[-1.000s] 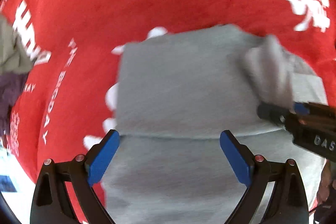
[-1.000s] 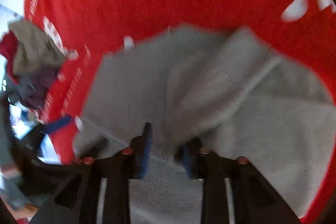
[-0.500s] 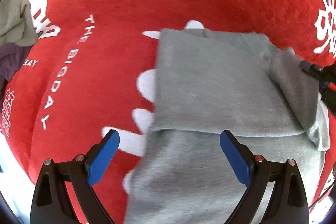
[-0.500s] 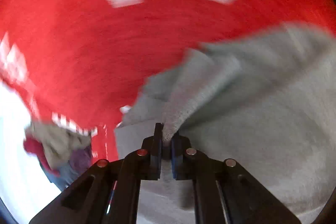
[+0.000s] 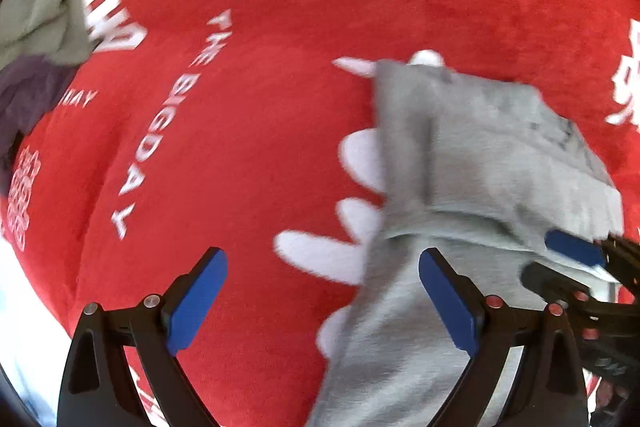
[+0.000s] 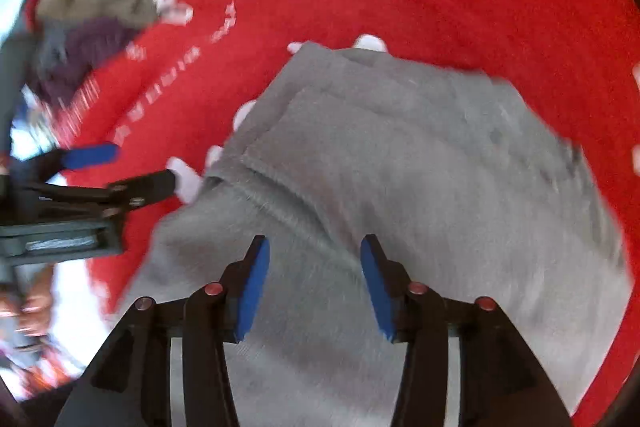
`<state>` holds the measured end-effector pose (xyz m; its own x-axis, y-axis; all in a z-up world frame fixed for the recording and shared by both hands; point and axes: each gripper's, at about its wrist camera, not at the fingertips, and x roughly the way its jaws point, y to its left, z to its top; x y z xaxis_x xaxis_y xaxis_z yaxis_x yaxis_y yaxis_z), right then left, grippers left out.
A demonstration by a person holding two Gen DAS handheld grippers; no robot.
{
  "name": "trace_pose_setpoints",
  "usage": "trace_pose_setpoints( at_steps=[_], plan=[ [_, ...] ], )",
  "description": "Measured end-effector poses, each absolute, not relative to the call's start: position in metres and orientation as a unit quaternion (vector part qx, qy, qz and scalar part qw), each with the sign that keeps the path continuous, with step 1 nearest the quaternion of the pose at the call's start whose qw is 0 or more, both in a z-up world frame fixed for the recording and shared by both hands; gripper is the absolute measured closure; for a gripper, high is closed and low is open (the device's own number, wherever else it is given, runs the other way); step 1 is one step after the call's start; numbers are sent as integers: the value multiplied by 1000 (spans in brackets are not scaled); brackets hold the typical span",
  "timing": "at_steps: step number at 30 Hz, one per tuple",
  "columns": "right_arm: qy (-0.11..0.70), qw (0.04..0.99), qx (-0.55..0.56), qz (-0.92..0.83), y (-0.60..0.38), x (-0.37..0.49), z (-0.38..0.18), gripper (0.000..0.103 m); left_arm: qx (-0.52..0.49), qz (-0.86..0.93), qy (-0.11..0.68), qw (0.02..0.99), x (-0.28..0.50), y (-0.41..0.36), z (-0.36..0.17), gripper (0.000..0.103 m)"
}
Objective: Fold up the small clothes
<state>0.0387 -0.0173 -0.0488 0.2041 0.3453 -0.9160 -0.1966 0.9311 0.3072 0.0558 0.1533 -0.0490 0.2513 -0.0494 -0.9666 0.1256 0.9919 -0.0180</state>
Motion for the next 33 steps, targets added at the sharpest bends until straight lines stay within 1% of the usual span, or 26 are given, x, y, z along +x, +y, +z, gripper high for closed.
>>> trace_pose_setpoints(
  at_steps=[3,6,11,12,13,14,16,19,22,23,24,27,28,29,33],
  plan=[
    [612,759,194,111,-81,9,-47,52,39,-83,601,794,63,126,-44,6],
    [598,726,339,11,-163,-36,-57,51,47,-107,603,789,79,92,-54,6],
    [554,664,489,-113,-251,-97,-87,52,78,-104,622,772,89,58,-85,6],
    [535,650,526,-122,-261,-105,-97,55,85,-101,625,769,88,56,-90,6],
    [515,643,553,-126,-272,-108,-101,72,86,-101,627,768,89,55,-93,6],
    [501,638,568,-138,-279,-110,-106,96,81,-101,628,767,89,57,-93,6],
    [489,638,576,-143,-286,-108,-107,96,72,-101,633,764,90,60,-91,6],
    [505,671,528,-128,-282,-104,-97,96,78,-106,635,761,90,64,-90,6],
    [554,664,486,-124,-279,-107,-102,92,72,-108,643,755,90,68,-86,6],
    [556,667,482,-120,-276,-110,-99,86,73,-109,642,756,89,70,-81,6],
    [568,670,463,-117,-274,-114,-93,82,77,-110,639,758,87,72,-75,6],
    [590,679,423,-105,-277,-125,-73,65,79,-121,641,753,78,76,-63,6],
    [597,681,413,-101,-284,-129,-66,54,80,-125,642,752,73,76,-58,6],
    [603,682,402,-97,-286,-130,-60,51,82,-129,643,751,69,77,-53,6],
    [621,687,369,-79,-270,-136,-45,49,84,-148,650,741,48,66,-36,6]
  ],
)
